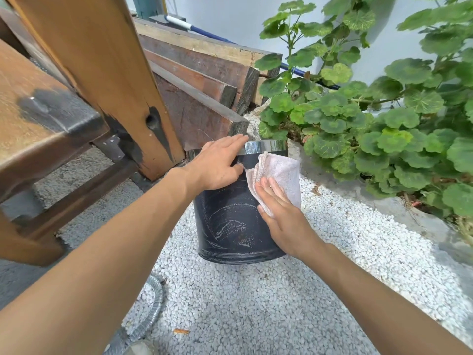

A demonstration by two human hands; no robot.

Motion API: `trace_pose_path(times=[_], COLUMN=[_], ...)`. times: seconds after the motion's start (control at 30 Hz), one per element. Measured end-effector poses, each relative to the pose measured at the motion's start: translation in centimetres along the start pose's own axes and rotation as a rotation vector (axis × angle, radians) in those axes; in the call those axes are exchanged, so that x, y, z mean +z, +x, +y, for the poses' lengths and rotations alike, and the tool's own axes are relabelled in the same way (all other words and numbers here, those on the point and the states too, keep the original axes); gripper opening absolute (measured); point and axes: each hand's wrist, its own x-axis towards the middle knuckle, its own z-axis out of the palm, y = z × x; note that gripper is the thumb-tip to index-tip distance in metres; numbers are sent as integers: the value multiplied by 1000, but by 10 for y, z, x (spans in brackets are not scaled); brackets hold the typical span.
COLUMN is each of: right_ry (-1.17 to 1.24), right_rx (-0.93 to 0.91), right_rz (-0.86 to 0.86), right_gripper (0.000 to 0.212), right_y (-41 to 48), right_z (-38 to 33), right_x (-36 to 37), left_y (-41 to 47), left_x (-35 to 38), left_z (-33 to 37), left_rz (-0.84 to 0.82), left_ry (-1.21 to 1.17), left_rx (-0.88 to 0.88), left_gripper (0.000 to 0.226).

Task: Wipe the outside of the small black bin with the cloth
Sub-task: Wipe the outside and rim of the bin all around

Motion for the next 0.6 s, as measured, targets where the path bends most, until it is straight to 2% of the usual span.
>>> trace_pose_path(times=[0.6], right_ry=[-54], right_rx=[47], right_rz=[-173], right_gripper=[58], right_y=[-69], right_z=[10], right_x=[28], left_y=[12], left_x=[4], left_z=[-6], left_rz=[-5], left_ry=[62], left_rx=[-20], left_gripper=[77])
